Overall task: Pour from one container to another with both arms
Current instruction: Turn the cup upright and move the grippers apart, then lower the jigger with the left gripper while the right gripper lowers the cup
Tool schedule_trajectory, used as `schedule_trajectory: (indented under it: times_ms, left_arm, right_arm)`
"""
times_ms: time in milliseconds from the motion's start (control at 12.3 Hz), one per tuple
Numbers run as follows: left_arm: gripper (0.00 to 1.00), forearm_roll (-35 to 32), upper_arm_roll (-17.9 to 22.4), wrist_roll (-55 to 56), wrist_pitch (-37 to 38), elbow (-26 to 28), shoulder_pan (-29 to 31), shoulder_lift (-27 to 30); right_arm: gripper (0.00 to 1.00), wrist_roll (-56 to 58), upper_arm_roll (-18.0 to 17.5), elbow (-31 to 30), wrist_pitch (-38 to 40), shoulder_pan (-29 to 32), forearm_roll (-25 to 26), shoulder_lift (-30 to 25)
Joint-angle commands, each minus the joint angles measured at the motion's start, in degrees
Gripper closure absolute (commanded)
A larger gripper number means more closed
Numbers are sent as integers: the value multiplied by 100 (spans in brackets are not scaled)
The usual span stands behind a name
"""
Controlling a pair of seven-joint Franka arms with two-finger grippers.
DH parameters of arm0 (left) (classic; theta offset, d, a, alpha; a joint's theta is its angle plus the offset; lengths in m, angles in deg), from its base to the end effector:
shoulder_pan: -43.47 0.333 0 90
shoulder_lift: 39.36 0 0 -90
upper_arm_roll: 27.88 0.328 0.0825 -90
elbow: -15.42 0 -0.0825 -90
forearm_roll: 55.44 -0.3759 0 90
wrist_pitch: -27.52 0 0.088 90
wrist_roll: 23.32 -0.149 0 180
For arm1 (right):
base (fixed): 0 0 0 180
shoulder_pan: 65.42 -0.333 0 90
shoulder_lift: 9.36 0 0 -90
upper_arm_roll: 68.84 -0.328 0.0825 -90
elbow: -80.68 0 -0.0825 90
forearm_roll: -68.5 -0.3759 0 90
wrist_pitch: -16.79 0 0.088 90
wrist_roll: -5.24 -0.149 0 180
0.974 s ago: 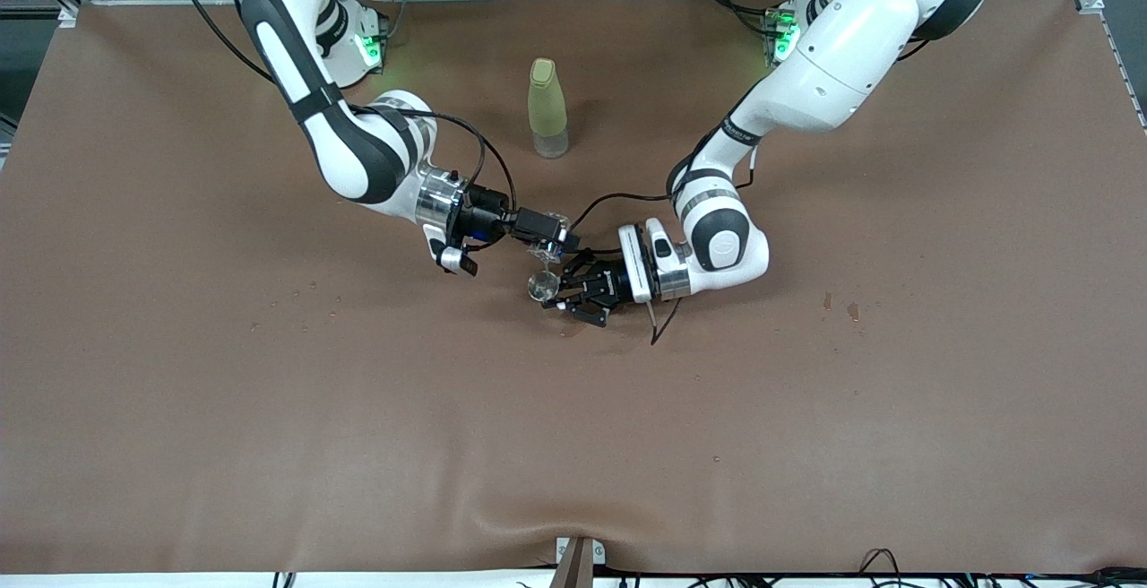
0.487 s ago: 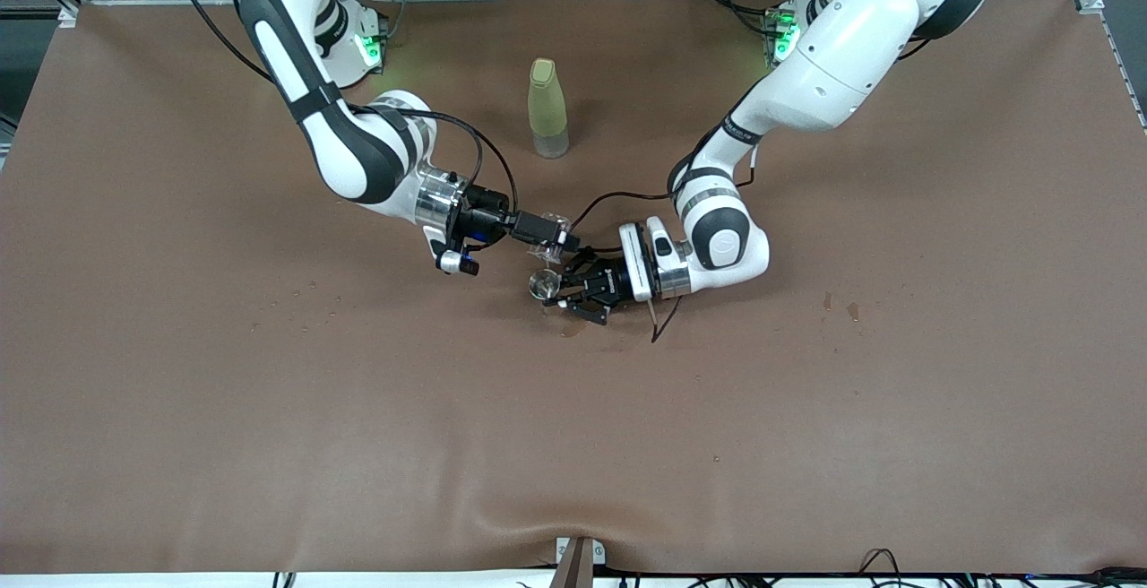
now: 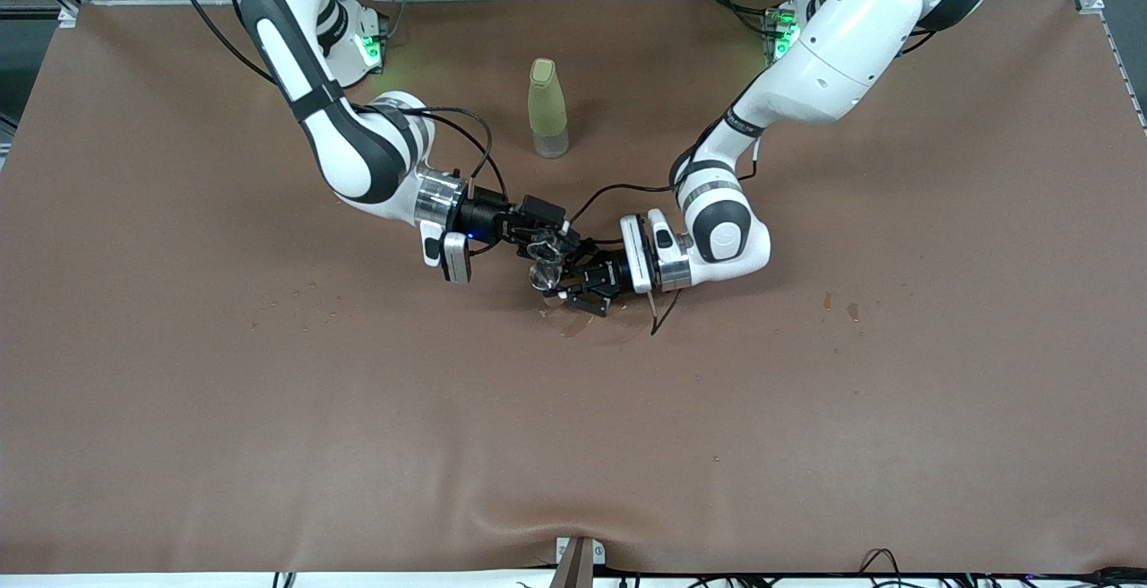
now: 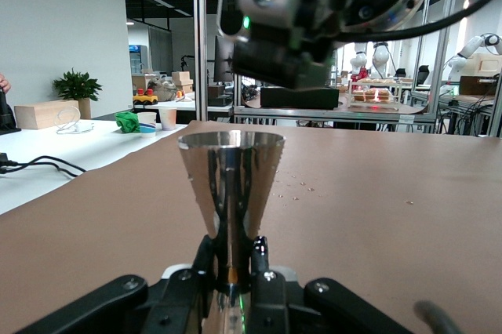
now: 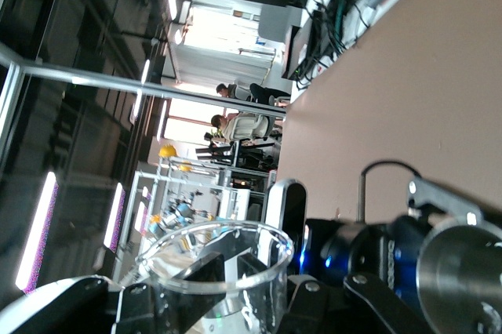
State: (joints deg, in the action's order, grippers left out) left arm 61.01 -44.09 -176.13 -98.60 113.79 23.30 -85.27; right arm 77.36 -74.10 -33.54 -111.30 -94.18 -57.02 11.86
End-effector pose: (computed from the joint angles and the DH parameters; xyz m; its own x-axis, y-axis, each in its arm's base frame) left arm 0.5460 -0.4501 0.1640 0.0349 -0.1013 0.9942 -0.9883 -0.1511 0.0193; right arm 0.5183 0.4077 0.3124 0.9320 -0.2401 0.2714 0.2365 -0.1643 -0.9576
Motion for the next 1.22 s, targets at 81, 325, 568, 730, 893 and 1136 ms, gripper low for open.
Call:
schedule_trajectory:
  times_ms: [81,325,568,730,893,1136]
  left_arm:
    - [100,0,-31,5,71,217,205,240]
    - [100,-9,-31,49,289,191,504,232]
    - [100,-17,-23,66,755,208,925,223]
    - [100,-742,-14,232,774,217,1302,188]
    - [100,-2189,-23,1160,1227,209,2013,266]
    - [100,-3662,-23,1535,2335,191,3164,285]
  right_arm:
    - [100,1082,34,14,-14,142,605,-302]
    - [100,1829,175,14,12,353,1177,-522]
    - [100,2707,184,-21,38,642,1556,-724]
    - [100,3296,288,-65,344,853,1767,-821]
    - [100,3868,709,-144,1037,950,2065,-812]
    - [100,4273,1438,-197,2267,1188,2934,-769]
